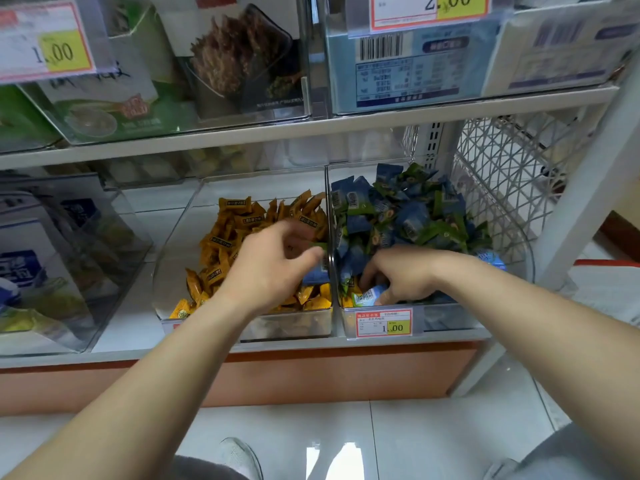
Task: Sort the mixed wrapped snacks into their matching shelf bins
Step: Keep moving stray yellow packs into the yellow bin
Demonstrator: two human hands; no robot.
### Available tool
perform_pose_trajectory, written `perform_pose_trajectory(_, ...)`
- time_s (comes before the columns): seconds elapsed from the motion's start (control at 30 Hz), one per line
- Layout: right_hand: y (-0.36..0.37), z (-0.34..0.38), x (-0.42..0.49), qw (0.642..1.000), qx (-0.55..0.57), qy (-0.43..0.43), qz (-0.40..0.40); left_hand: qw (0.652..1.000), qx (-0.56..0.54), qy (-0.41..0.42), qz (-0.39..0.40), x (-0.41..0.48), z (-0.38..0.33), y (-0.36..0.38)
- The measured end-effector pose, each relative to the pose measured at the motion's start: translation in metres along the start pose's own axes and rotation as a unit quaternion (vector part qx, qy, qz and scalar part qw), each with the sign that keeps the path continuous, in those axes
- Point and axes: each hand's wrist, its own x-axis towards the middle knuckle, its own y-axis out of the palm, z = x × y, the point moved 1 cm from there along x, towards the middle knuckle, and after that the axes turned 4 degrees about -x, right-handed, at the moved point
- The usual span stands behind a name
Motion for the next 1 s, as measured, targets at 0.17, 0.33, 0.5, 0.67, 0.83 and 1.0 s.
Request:
perform_pose_trajectory(0.17,-0.029,-0.011,-0.018,0.978,0.159,-0.015,-0.134,0.998,-0.004,0.05,-0.022,-0.006,-0.016,0.017)
perform_pose_trajectory(0.33,-0.037,-0.016,-0.033,0.935,0.281,-0.03,-0.216,0.991,0.041,0.121,-0.029,-0.002,-0.026,0.028)
perform_pose_trajectory(0.5,-0.041,-0.036,-0.04,0.919,0.17,0.124,-0.334,0.994,0.067,0.082,-0.037,0.003,-0.02,0.04)
perform_pose_trajectory(0.67,-0.041,-0.021,-0.042,0.89,0.017,0.123,-0.438,0.998,0.035,0.038,-0.039,0.008,-0.01,0.042)
perform_pose_trajectory(0.83,-0.013,0.018,-0.013,0.99,0.126,-0.029,-0.056,0.999,-0.002,0.046,-0.02,0.007,-0.008,0.036)
perform_pose_trajectory(1.0,-0.007,0.008,0.005,0.999,0.047,-0.012,0.01,0.999,-0.012,0.041,-0.006,0.008,-0.005,0.033)
